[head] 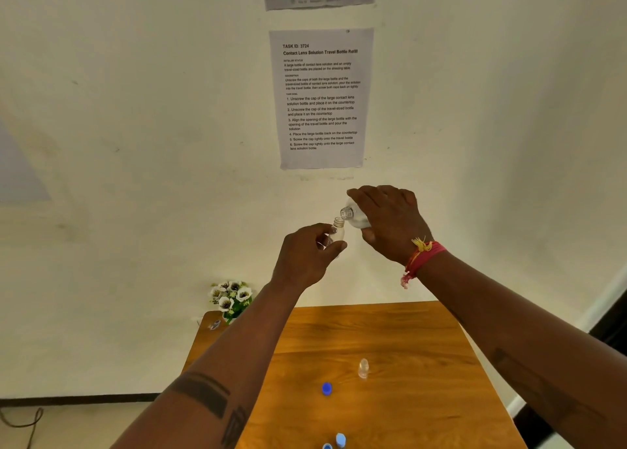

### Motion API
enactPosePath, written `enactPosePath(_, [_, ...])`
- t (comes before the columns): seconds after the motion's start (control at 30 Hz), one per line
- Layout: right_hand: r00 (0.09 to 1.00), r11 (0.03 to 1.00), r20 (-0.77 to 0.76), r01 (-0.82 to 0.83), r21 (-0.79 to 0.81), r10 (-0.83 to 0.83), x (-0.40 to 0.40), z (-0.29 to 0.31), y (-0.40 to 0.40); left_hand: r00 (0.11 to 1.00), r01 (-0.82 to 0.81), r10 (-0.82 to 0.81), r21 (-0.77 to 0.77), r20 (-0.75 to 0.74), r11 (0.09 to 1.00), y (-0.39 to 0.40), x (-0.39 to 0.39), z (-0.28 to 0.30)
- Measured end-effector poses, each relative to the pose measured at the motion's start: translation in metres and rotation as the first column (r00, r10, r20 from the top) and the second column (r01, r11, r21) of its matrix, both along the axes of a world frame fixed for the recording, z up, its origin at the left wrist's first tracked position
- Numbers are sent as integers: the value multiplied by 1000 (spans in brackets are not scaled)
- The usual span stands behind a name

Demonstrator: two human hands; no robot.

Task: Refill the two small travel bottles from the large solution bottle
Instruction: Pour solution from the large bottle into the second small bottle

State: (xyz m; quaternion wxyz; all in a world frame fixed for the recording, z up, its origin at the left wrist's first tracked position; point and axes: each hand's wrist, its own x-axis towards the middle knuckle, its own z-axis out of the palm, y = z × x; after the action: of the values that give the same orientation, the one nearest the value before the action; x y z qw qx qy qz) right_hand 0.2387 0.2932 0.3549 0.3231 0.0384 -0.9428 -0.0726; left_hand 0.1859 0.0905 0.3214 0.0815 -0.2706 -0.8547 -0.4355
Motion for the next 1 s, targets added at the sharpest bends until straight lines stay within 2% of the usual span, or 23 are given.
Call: enactPosePath(1.0, [999, 997, -37, 12, 73, -9, 1, 9, 0, 1000, 3, -3, -1, -11, 1000, 5, 0, 3])
